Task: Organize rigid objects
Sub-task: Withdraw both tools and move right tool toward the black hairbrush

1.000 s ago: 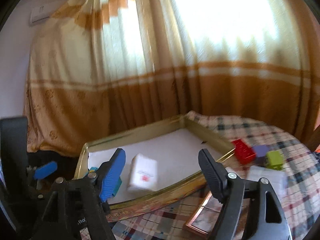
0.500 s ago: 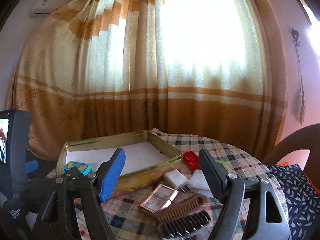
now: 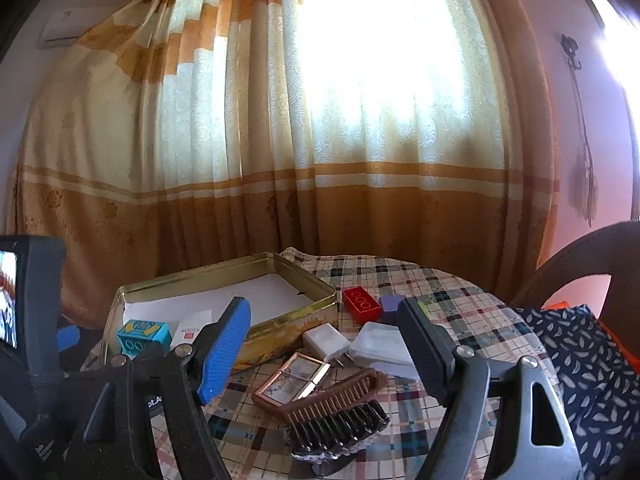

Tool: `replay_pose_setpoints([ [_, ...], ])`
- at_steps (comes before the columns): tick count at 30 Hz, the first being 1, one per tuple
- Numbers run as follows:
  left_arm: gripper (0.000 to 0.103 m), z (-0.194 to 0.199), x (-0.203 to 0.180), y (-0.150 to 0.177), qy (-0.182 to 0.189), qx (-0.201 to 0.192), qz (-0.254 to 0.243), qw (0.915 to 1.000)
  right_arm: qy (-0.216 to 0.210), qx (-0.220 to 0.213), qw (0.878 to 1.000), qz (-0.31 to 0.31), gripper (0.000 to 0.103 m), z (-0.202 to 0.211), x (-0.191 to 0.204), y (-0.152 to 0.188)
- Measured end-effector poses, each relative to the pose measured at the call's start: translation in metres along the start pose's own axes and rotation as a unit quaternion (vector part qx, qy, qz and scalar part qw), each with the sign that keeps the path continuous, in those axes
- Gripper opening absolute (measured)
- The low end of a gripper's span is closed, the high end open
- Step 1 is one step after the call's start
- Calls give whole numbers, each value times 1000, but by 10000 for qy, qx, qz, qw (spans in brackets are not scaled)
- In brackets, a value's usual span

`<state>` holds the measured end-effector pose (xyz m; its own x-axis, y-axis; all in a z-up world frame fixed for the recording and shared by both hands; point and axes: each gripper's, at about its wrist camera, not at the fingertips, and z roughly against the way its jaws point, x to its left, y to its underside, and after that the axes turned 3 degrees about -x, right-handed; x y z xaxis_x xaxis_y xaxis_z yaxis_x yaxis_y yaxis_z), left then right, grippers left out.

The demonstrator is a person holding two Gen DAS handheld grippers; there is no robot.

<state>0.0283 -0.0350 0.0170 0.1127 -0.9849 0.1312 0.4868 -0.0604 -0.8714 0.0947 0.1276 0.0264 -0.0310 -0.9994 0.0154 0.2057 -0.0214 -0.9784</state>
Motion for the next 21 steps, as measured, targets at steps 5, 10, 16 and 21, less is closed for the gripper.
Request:
replay_pose_setpoints([
  [5, 103, 1, -5, -1, 26, -10, -129, 9999, 104, 39, 9999, -97, 78, 8, -18, 1],
  [10, 103, 4, -8, 0, 71, -28, -161, 9998, 337, 82, 9993, -151, 78, 12, -37, 2],
  [16, 103, 7, -13, 2, 212, 45, -184, 9996, 512, 116, 9983, -262, 78, 15, -53, 3],
  [21, 103, 5, -16, 6, 408, 278, -142, 9987, 669, 208, 9970, -323, 78, 14, -67, 4],
])
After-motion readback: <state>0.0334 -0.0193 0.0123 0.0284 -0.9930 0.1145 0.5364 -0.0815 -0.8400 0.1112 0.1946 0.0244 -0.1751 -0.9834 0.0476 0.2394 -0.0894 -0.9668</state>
